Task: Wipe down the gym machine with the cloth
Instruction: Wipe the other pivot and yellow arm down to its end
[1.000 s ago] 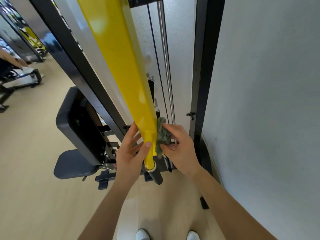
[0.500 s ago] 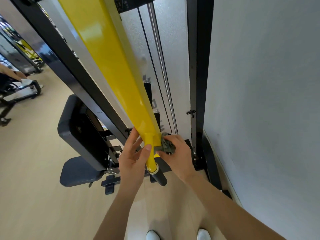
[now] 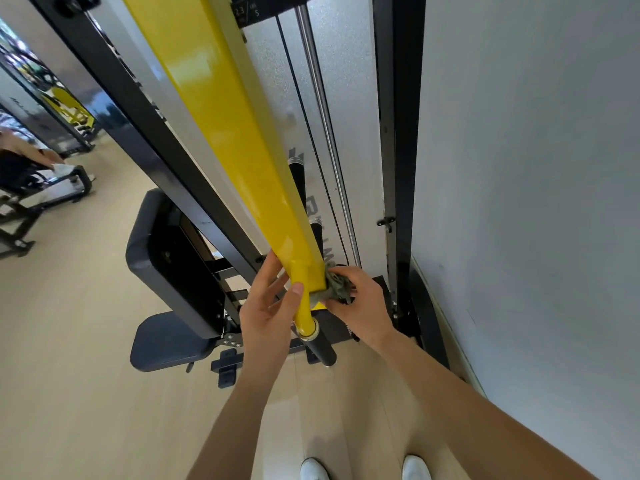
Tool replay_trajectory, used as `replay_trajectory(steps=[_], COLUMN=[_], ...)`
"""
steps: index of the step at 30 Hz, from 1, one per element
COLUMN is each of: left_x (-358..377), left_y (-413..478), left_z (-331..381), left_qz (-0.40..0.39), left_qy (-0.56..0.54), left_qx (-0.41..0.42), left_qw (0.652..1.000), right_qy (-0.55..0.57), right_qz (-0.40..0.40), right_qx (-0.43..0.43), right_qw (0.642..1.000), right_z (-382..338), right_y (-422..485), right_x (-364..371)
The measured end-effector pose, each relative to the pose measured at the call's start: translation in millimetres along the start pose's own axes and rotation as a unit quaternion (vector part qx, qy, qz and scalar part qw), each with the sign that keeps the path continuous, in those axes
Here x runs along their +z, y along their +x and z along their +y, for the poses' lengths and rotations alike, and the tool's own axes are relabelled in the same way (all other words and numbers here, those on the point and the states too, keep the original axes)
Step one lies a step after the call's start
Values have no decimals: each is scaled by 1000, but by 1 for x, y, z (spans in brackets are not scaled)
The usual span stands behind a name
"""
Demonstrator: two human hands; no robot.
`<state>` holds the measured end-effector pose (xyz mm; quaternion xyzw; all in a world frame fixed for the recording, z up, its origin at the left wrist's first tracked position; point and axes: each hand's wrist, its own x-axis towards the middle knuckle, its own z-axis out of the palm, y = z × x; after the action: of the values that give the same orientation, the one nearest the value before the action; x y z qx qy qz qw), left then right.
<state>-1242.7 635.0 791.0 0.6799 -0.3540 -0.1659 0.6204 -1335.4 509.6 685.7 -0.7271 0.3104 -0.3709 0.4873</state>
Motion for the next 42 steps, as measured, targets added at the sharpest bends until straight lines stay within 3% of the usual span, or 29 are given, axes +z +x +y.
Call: replay_trajectory(steps=[8,15,24,35,42], left_x=[-2,1,6,3,-4], left_y=[-1,-2,-5,-5,8], left_z=[4,1,10,6,18], left_qz=[-2,-5,-1,-16,-3], left_qy=[0,-10,-37,-40,97], left_qx=[-2,1,2,-9,52], left_qw=[1000,1000,999,999,994], right_qy=[-54,32,-32,-11,44], right_qz=[-65,-94,-246,-169,-189], right_qx=[65,8,-22,-54,-86], right_qw=[994,995,968,984,977], right_z=[13,-31,-53,-88,-126], right_y=[-8,15,50,69,94], right_x=[-4,-32,-62,-69,-86])
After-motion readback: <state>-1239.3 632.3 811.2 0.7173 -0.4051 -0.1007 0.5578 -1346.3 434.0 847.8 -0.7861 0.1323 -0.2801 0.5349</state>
